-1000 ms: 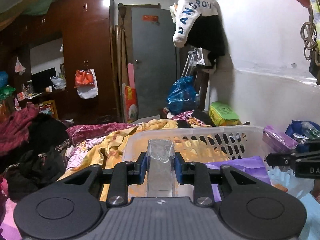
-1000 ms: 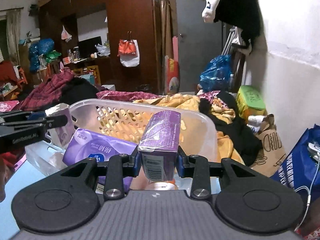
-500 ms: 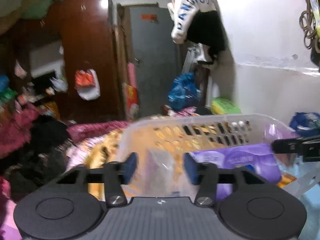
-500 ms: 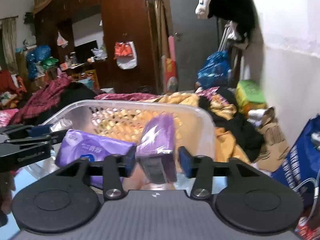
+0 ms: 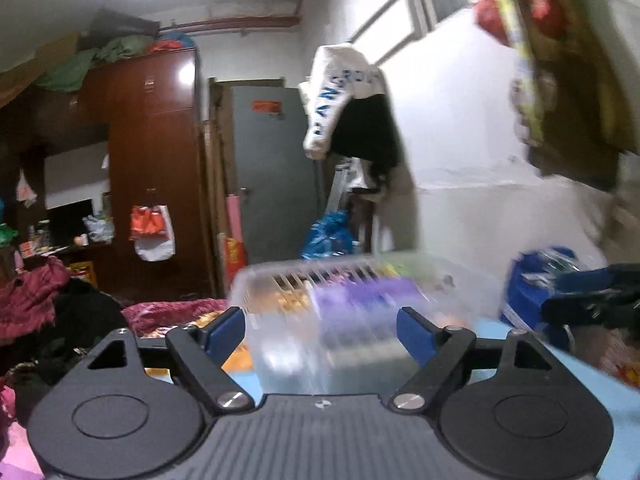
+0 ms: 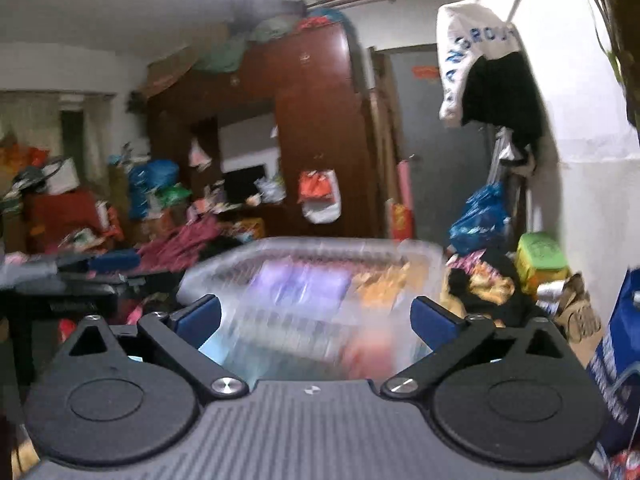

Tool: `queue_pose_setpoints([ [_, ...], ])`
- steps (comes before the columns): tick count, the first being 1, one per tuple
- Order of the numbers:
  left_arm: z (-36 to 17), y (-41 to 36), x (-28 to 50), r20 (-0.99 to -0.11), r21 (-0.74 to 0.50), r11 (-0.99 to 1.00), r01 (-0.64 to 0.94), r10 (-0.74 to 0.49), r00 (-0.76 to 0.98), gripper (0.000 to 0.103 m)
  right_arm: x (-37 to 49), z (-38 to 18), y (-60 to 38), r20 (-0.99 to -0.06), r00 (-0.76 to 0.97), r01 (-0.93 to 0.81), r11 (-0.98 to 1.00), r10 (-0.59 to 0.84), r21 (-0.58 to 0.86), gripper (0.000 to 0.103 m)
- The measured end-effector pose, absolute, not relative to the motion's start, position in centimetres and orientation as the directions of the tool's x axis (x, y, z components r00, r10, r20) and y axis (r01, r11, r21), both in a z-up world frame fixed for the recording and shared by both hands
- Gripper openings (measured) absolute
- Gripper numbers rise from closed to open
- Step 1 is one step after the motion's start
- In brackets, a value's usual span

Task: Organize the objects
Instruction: 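Grasp the white plush toy with both grippers from opposite sides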

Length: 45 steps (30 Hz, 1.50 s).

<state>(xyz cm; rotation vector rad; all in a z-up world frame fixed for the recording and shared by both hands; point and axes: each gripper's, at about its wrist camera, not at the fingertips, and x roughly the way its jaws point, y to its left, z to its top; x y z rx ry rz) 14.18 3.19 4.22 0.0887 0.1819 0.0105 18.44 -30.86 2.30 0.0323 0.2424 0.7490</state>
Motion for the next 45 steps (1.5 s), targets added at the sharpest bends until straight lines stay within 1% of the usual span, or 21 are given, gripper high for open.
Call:
queue_pose_setpoints([
  [3, 1.2, 2.3, 10.4, -0.161, 0.092, 0.996, 0.02, -0.004, 0.987, 0.086, 16.0, -1.6, -31.9, -0.238, 0.681, -0.69, 0.716, 0.693, 0.111, 0.103],
  [5, -0.4, 2.1, 8.3, -0.165, 0.058, 0.997, 0.053, -0.043, 0.985, 0.086, 15.6, -3.6, -32.3, -0.269, 0.66, -0.694, 0.706, 0.702, 0.139, 0.103],
  [6, -1.0, 2.1, 7.6, -0.165, 0.046, 0.997, 0.061, -0.052, 0.985, 0.086, 15.5, -4.4, -32.2, -0.291, 0.631, -0.711, 0.686, 0.719, 0.155, 0.103],
  [8, -2.3, 1.8, 6.1, -0.17, 0.052, 0.997, 0.065, -0.056, 0.984, 0.086, 15.9, -4.7, -31.1, -0.332, 0.59, -0.744, 0.655, 0.736, 0.131, 0.1],
  [11, -3.4, 1.3, 5.5, -0.215, 0.058, 0.995, 0.082, -0.068, 0.974, 0.086, 16.5, -4.3, -28.9, -0.356, 0.58, -0.758, 0.646, 0.733, 0.093, 0.093],
  [13, -4.2, 1.0, 5.8, -0.24, 0.06, 0.995, 0.081, -0.065, 0.969, 0.086, 16.8, -4.5, -28.0, -0.382, 0.56, -0.776, 0.627, 0.735, 0.067, 0.081],
  [14, -4.5, 0.9, 5.9, -0.25, 0.055, 0.995, 0.089, -0.072, 0.966, 0.086, 16.9, -4.6, -27.5, -0.395, 0.551, -0.784, 0.619, 0.735, 0.058, 0.079],
  [19, -5.9, 0.0, 5.9, -0.288, 0.062, 0.991, 0.12, -0.098, 0.953, 0.086, 16.2, -5.7, -25.8, -0.445, 0.524, -0.81, 0.586, 0.726, 0.002, 0.059],
  [21, -6.4, -0.1, 6.1, -0.301, 0.058, 0.991, 0.122, -0.099, 0.948, 0.086, 15.6, -5.6, -25.9, -0.45, 0.517, -0.817, 0.576, 0.728, -0.007, 0.057],
  [23, -6.8, -0.3, 6.3, -0.309, 0.051, 0.991, 0.121, -0.099, 0.946, 0.082, 15.4, -5.5, -25.6, -0.447, 0.52, -0.821, 0.57, 0.728, -0.028, 0.057],
  [27, -7.1, -0.8, 6.8, -0.328, 0.055, 0.991, 0.122, -0.098, 0.939, 0.067, 15.4, -5.6, -25.1, -0.464, 0.504, -0.832, 0.553, 0.729, -0.034, 0.052],
  [29, -7.1, -0.9, 6.9, -0.337, 0.054, 0.99, 0.128, -0.103, 0.936, 0.062, 15.4, -5.6, -24.9, -0.47, 0.501, -0.835, 0.549, 0.726, -0.042, 0.051],
  [32, -7.2, -1.0, 6.9, -0.336, 0.06, 0.991, 0.117, -0.09, 0.938, 0.047, 15.6, -5.8, -24.4, -0.484, 0.5, -0.837, 0.544, 0.718, -0.057, 0.049],
  [33, -7.1, -0.9, 6.9, -0.335, 0.06, 0.992, 0.115, -0.088, 0.938, 0.038, 15.8, -5.9, -24.1, -0.491, 0.491, -0.841, 0.538, 0.719, -0.053, 0.04],
  [34, -7.1, -0.7, 6.8, -0.337, 0.056, 0.992, 0.114, -0.089, 0.937, 0.034, 15.9, -5.9, -24.2, -0.49, 0.487, -0.843, 0.536, 0.723, -0.047, 0.025],
  [37, -7.0, -0.1, 6.8, -0.332, 0.048, 0.993, 0.111, -0.089, 0.939, 0.03, 15.7, -5.9, -24.8, -0.475, 0.492, -0.838, 0.546, 0.73, -0.028, 0.02],
  [40, -6.6, 0.1, 6.5, -0.313, 0.052, 0.993, 0.107, -0.086, 0.946, 0.029, 15.4, -5.8, -25.1, -0.464, 0.493, -0.836, 0.548, 0.736, -0.02, 0.017],
  [45, -6.2, 0.7, 6.2, -0.282, 0.066, 0.993, 0.1, -0.077, 0.956, 0.028, 13.8, -5.7, -24.9, -0.445, 0.515, -0.833, 0.551, 0.733, -0.056, 0.015],
])
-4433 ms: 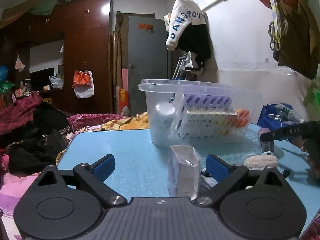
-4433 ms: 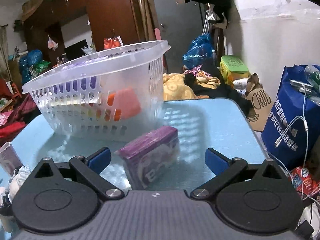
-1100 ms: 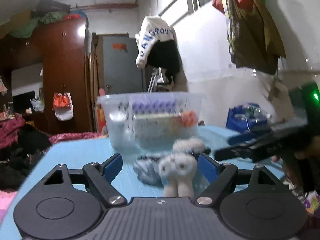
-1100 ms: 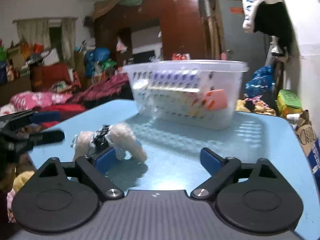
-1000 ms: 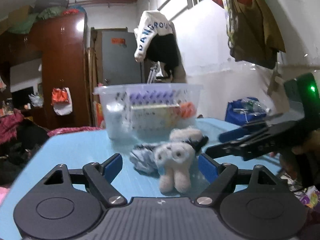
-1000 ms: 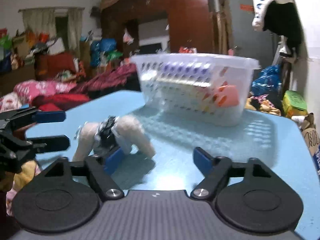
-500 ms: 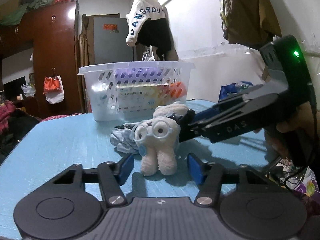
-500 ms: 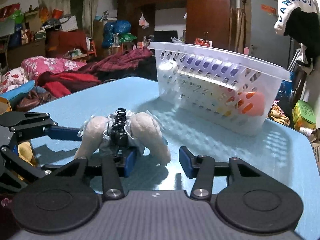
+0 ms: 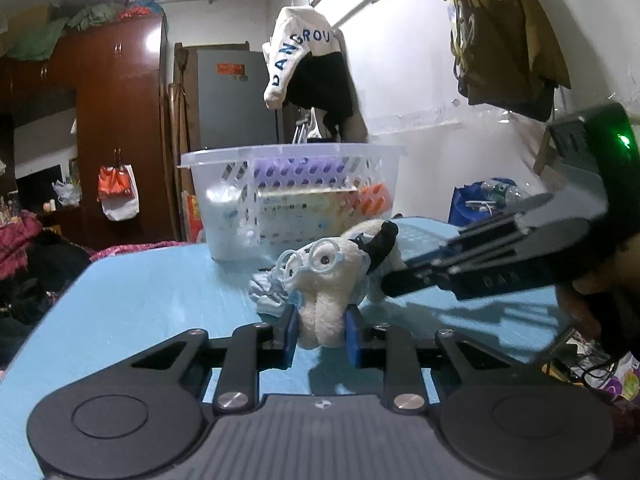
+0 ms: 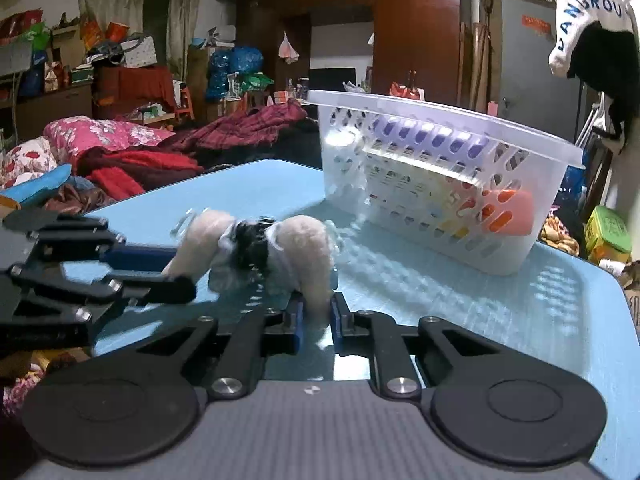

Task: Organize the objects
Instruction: 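Grasp the white plush toy with both grippers from opposite sides, then carry the plush toy over the basket and open both grippers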

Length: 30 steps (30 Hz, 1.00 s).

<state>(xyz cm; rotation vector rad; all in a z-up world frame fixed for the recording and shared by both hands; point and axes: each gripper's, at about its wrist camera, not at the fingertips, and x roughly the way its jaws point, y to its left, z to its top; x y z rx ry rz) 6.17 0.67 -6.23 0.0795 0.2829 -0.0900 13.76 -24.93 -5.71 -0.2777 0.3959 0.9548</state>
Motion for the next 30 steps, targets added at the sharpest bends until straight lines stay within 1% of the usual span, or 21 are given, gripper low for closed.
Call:
queue_pose_setpoints([
  [6, -5.4, 1.7, 5.7, -0.233, 0.074, 0.991, 0.114, -0.094, 0.968, 0.027, 12.6, -5.2, -25.3, -0.413, 0.542, -0.819, 0.569, 0.732, -0.066, 0.014],
  [14, -3.4, 1.7, 5.1, -0.161, 0.122, 0.982, 0.142, -0.122, 0.979, 0.026, 11.6, -3.7, -25.7, -0.353, 0.592, -0.793, 0.601, 0.725, -0.095, 0.014],
  [17, -1.1, 1.6, 5.2, -0.108, 0.148, 0.977, 0.152, -0.137, 0.985, 0.025, 11.4, -2.1, -26.2, -0.308, 0.616, -0.78, 0.617, 0.725, -0.109, 0.014],
  [23, 6.2, 0.3, 8.1, 0.04, 0.241, 0.961, 0.138, -0.152, 0.988, 0.024, 12.6, 4.3, -26.7, -0.18, 0.692, -0.722, 0.674, 0.699, -0.156, 0.014],
  [27, 10.2, -0.5, 12.4, 0.086, 0.267, 0.955, 0.126, -0.154, 0.984, 0.024, 15.8, 8.7, -25.9, -0.127, 0.744, -0.668, 0.727, 0.656, -0.155, 0.013],
  [28, 11.0, -0.6, 13.9, 0.086, 0.265, 0.954, 0.138, -0.166, 0.982, 0.024, 16.6, 9.3, -25.6, -0.116, 0.76, -0.649, 0.743, 0.639, -0.16, 0.013],
  [30, 11.7, -1.0, 16.8, 0.073, 0.266, 0.955, 0.127, -0.151, 0.986, 0.024, 18.8, 10.4, -24.8, -0.109, 0.796, -0.605, 0.779, 0.595, -0.164, 0.013],
])
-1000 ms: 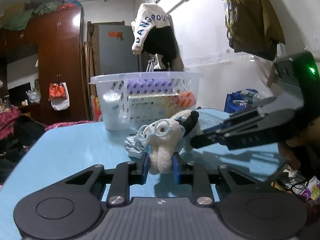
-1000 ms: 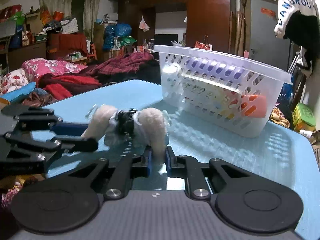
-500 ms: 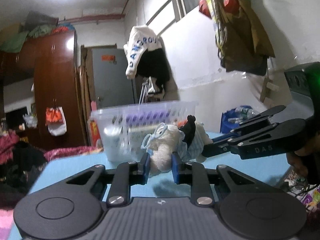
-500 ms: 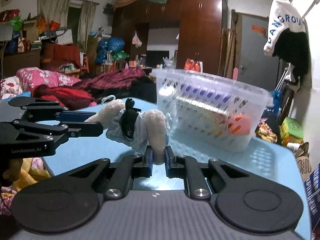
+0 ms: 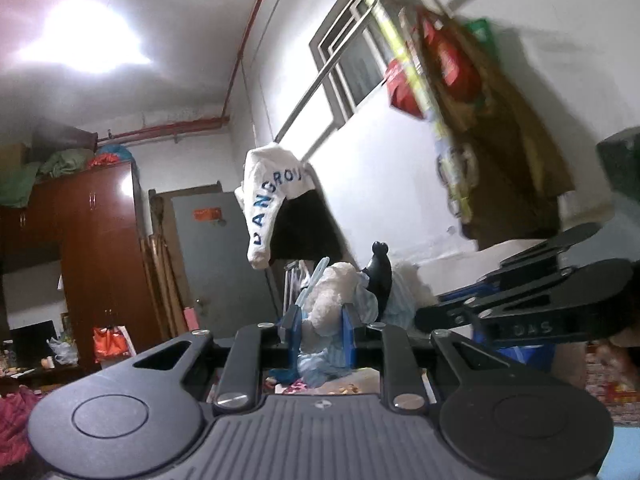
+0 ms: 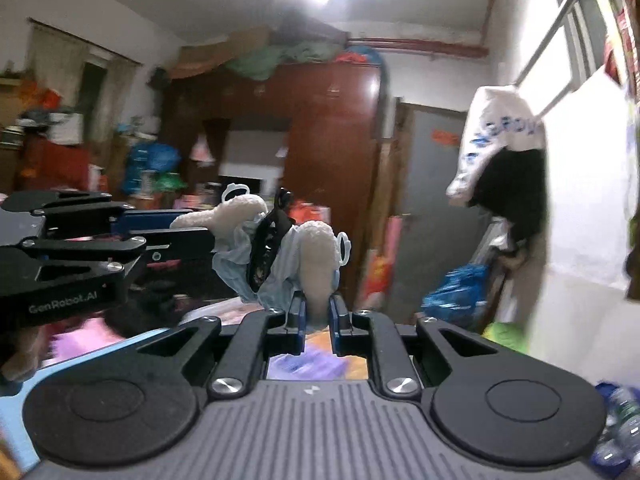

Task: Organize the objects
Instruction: 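Carry the plush toy over the basket and open both grippers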

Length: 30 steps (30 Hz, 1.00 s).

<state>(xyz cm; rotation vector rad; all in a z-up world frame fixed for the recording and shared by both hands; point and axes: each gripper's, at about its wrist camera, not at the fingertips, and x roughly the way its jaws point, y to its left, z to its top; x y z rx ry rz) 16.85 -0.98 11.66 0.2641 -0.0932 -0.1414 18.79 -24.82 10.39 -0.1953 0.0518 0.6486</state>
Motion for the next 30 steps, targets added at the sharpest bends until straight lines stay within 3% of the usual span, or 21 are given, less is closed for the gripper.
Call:
queue_pose_setpoints([
  [7, 8.0, -1.1, 26.9, -0.111, 0.257, 0.962, 0.097, -0.07, 0.991, 0.022, 27.0, 8.6, -21.0, -0.211, 0.848, -0.522, 0.836, 0.487, -0.168, 0.013],
  [17, 5.3, -0.6, 31.3, -0.218, 0.3, 0.954, 0.006, 0.062, 0.974, 0.027, 30.1, 4.5, -18.0, -0.3, 0.83, -0.54, 0.813, 0.471, -0.218, 0.013],
  [18, 5.1, -0.6, 31.2, -0.231, 0.313, 0.95, 0.005, 0.071, 0.97, 0.029, 29.9, 4.3, -18.0, -0.314, 0.827, -0.541, 0.81, 0.465, -0.226, 0.013],
  [20, 5.3, -0.2, 30.5, -0.219, 0.313, 0.95, -0.007, 0.079, 0.973, 0.046, 29.8, 4.3, -18.4, -0.329, 0.823, -0.544, 0.808, 0.462, -0.225, 0.014],
  [21, 5.5, 0.1, 30.1, -0.2, 0.305, 0.952, -0.022, 0.087, 0.976, 0.066, 29.8, 4.6, -18.8, -0.339, 0.819, -0.547, 0.81, 0.464, -0.212, 0.016],
  [22, 5.8, 0.4, 29.6, -0.177, 0.301, 0.953, -0.043, 0.1, 0.979, 0.084, 29.8, 4.8, -19.3, -0.356, 0.809, -0.552, 0.813, 0.467, -0.188, 0.024],
  [23, 5.9, 0.5, 29.2, -0.153, 0.301, 0.952, -0.062, 0.112, 0.982, 0.089, 29.7, 5.1, -19.9, -0.357, 0.807, -0.55, 0.819, 0.47, -0.166, 0.029],
  [25, 6.3, 0.9, 28.7, -0.134, 0.299, 0.951, -0.073, 0.117, 0.984, 0.092, 29.3, 5.2, -20.9, -0.337, 0.82, -0.532, 0.832, 0.462, -0.155, 0.061],
  [28, 6.8, 1.4, 28.7, -0.154, 0.282, 0.958, -0.051, 0.098, 0.983, 0.092, 29.3, 5.2, -22.1, -0.323, 0.819, -0.53, 0.842, 0.475, -0.105, 0.086],
  [30, 7.0, 1.5, 28.8, -0.159, 0.273, 0.961, -0.048, 0.094, 0.983, 0.093, 29.6, 5.1, -22.8, -0.319, 0.818, -0.523, 0.85, 0.479, -0.061, 0.095],
])
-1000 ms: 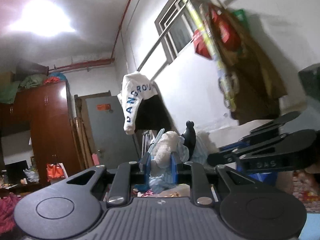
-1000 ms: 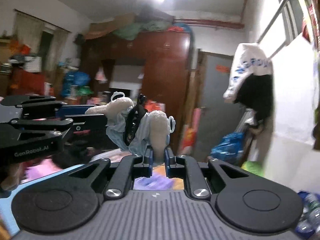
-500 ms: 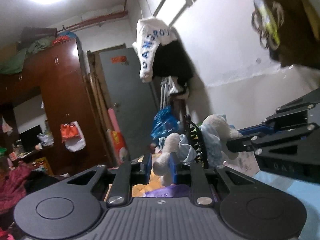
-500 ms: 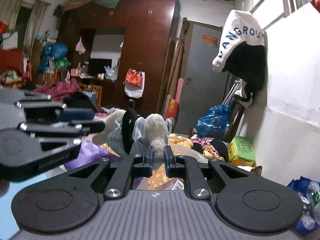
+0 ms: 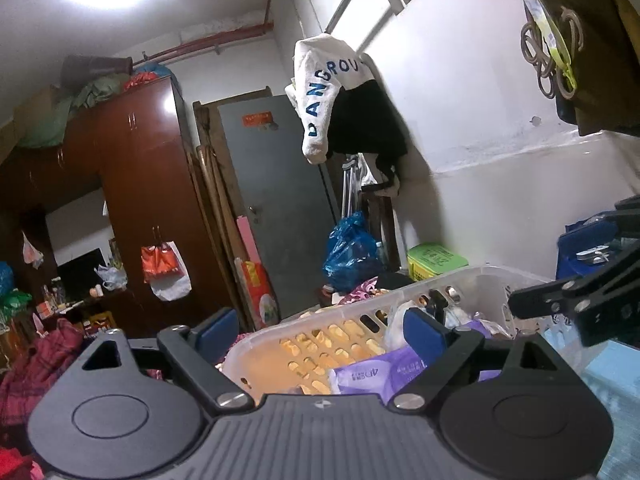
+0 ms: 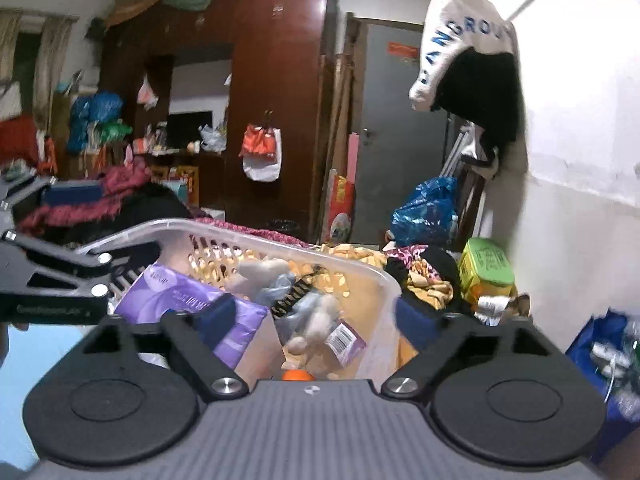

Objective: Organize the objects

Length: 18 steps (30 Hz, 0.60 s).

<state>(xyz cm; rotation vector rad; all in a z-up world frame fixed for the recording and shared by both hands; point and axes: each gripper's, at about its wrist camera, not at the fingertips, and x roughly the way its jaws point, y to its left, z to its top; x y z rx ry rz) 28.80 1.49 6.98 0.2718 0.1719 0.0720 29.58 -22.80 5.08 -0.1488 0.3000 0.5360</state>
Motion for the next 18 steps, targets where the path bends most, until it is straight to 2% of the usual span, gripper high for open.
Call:
queue_pose_setpoints([
  [3, 6.9, 1.8, 28.4, -0.189, 0.24, 0.971, -0.002, 0.049, 0.981, 0.097, 29.4, 5.0, -23.8, -0.308, 0.797, -0.542, 0.84, 0.52, 0.014, 0.103],
  [6, 6.4, 2.4, 26.9, -0.231, 0.166, 0.984, 0.071, -0.031, 0.972, 0.101, 28.3, 4.9, -24.9, -0.273, 0.786, -0.558, 0.826, 0.555, 0.073, 0.103],
  [9, 6.2, 3.2, 24.5, -0.26, 0.094, 0.988, 0.125, -0.097, 0.961, 0.101, 27.6, 4.9, -25.8, -0.324, 0.772, -0.532, 0.835, 0.547, 0.142, 0.103],
  [11, 6.1, 3.5, 22.6, -0.279, 0.076, 0.988, 0.132, -0.106, 0.954, 0.101, 26.3, 4.7, -26.7, -0.326, 0.795, -0.486, 0.859, 0.512, 0.162, 0.103],
  [13, 6.1, 3.9, 19.9, -0.296, 0.065, 0.988, 0.141, -0.116, 0.948, 0.101, 23.9, 4.7, -27.8, -0.281, 0.85, -0.423, 0.896, 0.445, 0.137, 0.103],
  [16, 6.6, 4.5, 15.8, -0.316, 0.05, 0.992, 0.114, -0.092, 0.944, 0.101, 19.5, 4.7, -29.7, -0.193, 0.882, -0.42, 0.902, 0.431, 0.099, 0.103],
  [18, 6.8, 4.8, 12.6, -0.29, 0.035, 0.994, 0.103, -0.089, 0.953, 0.101, 16.9, 5.1, -30.3, -0.234, 0.874, -0.429, 0.903, 0.426, 0.041, 0.103],
])
